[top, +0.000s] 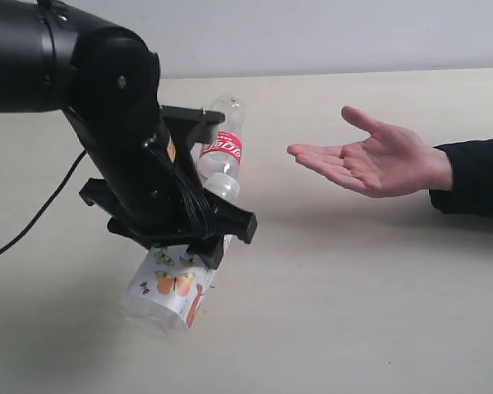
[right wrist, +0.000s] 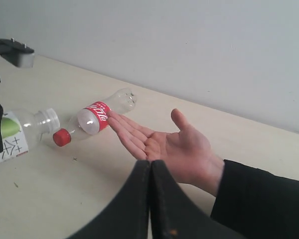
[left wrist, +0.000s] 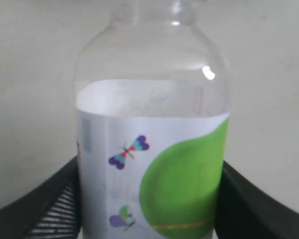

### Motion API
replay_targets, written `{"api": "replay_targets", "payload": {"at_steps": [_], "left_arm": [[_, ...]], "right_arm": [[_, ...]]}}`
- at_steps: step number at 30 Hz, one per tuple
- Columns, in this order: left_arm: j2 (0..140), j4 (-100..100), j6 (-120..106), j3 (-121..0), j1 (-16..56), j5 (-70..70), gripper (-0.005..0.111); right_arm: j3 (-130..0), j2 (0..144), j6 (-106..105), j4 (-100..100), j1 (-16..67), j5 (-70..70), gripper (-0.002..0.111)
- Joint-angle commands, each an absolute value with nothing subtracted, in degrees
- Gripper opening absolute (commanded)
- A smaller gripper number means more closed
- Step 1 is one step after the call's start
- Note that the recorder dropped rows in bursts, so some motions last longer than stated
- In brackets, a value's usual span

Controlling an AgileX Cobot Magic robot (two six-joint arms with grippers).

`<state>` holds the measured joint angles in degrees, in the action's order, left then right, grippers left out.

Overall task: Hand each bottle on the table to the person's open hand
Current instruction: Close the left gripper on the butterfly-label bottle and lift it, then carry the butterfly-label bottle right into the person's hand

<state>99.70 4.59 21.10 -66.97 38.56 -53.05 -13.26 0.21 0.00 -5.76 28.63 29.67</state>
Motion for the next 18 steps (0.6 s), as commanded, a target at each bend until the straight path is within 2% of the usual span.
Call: {"api": "replay_targets", "payload": {"at_steps": [1,18], "left_arm": [[95.6,5.9,22.9,-68.7,38.9,-52.0,0.0],[95.0,22.8,19.0,-69.5,39.1,-25.6,0.0]], "right_arm": [[-13.0,0.0,0.3,-6.0,28.7,29.5,0.0],[-13.0,0.0,0.3,-6.0,28.7,29.5,0.0]]}}
